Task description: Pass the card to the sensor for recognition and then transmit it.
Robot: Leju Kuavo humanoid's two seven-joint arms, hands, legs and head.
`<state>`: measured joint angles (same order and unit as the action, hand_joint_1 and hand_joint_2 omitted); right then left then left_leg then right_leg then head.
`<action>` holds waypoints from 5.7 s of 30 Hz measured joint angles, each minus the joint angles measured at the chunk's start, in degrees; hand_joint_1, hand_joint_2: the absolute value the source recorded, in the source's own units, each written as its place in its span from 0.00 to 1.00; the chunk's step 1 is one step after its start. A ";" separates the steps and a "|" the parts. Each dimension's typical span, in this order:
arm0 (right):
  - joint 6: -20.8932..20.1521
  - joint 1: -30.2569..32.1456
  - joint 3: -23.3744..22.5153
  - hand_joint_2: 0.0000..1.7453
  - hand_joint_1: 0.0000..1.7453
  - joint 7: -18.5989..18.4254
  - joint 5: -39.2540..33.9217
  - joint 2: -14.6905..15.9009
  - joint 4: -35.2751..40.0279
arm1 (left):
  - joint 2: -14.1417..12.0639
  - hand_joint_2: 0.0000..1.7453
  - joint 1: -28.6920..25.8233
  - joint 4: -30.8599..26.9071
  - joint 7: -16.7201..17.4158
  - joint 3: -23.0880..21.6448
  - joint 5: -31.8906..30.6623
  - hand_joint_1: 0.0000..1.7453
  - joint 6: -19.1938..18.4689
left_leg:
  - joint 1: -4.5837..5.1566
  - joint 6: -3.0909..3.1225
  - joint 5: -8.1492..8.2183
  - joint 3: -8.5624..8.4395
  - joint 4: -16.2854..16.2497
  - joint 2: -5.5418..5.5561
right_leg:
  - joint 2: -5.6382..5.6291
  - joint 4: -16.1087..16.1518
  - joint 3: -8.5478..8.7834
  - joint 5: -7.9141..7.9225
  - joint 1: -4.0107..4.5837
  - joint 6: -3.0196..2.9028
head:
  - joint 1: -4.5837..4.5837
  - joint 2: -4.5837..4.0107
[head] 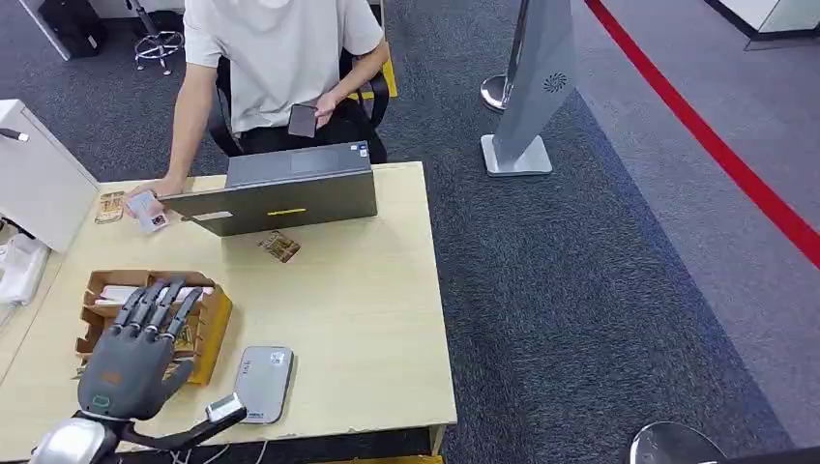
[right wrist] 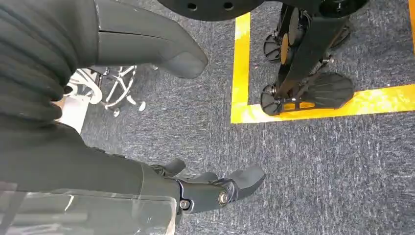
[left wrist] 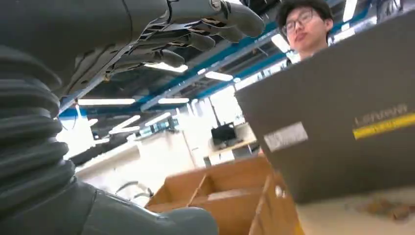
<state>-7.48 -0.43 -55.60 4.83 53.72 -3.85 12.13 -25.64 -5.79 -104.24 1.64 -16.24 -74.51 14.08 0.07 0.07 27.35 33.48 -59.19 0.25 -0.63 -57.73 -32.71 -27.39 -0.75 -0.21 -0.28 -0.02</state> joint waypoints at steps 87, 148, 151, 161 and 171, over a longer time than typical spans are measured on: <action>0.26 -1.03 -2.69 1.00 0.00 2.03 6.23 -0.24 1.42 | 13.40 1.00 3.80 25.51 6.45 14.40 -11.50 0.00 10.95 | 0.01 0.02 -0.03 -0.05 -0.03 0.11 | 0.16 0.00 0.08 0.03 0.00 0.00 | 0.00 0.00; 0.00 -1.07 -2.69 1.00 0.00 2.56 7.15 -0.24 1.27 | 13.71 1.00 3.96 23.59 6.36 12.72 -11.43 1.00 10.49 | 0.01 0.02 -0.03 -0.05 -0.03 0.12 | 0.16 0.00 0.09 0.04 0.00 0.01 | 0.00 0.02; 0.02 -1.06 -2.69 1.00 0.00 2.56 7.15 -0.24 1.27 | 13.71 1.00 3.95 23.56 6.36 12.72 -11.41 1.00 10.49 | 0.01 0.02 -0.03 -0.05 -0.03 0.11 | 0.16 0.00 0.09 0.04 0.00 0.01 | 0.00 0.00; 0.00 -1.05 -2.73 1.00 0.00 2.56 7.15 -0.24 1.27 | 13.71 1.00 3.92 23.10 5.95 12.70 -11.19 1.00 9.57 | 0.01 0.02 -0.03 -0.05 -0.03 0.12 | 0.16 0.00 0.09 0.04 0.00 0.01 | 0.00 0.00; 0.00 -1.05 -2.78 1.00 0.00 2.47 7.28 -0.24 1.27 | 13.40 1.00 3.95 22.74 5.25 12.63 -10.43 1.00 7.89 | 0.00 0.02 -0.03 -0.05 -0.03 0.11 | 0.16 0.00 0.09 0.04 0.00 0.01 | 0.00 0.00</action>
<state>-7.48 -1.48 -58.38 7.30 61.00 -4.09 13.40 -12.24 -1.84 -81.50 6.89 -3.60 -84.94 21.96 0.07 0.09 27.32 33.43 -59.22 0.36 -0.47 -57.73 -32.62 -27.36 -0.75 -0.20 -0.28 -0.02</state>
